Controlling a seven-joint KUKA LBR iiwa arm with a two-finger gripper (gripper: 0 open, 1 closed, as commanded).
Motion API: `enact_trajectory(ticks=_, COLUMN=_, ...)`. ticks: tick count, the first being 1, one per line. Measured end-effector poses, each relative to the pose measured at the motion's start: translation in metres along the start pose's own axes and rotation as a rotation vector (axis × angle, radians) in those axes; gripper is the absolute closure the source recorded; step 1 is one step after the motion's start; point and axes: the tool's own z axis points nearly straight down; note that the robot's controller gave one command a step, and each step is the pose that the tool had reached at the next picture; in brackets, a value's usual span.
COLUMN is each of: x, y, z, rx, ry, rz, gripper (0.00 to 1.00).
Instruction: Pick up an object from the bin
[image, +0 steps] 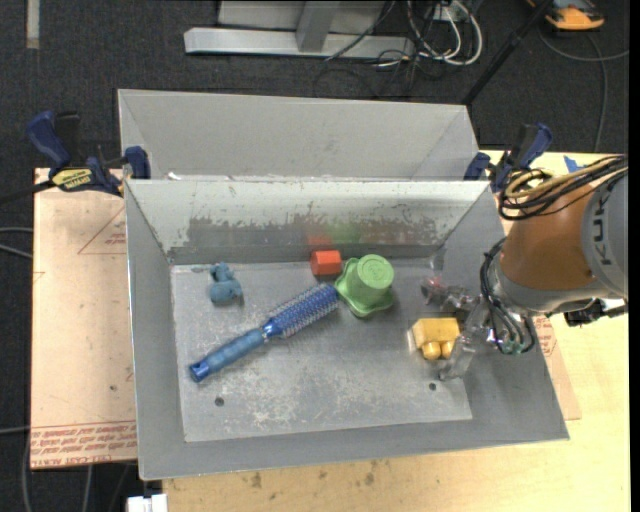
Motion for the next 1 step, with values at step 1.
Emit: enact_trajectory(ticks=1, x=-0.0012, y=0.0002, z=-0.002, rx=0.0, ry=-0.004, rz=-0.001, gripper=1.0)
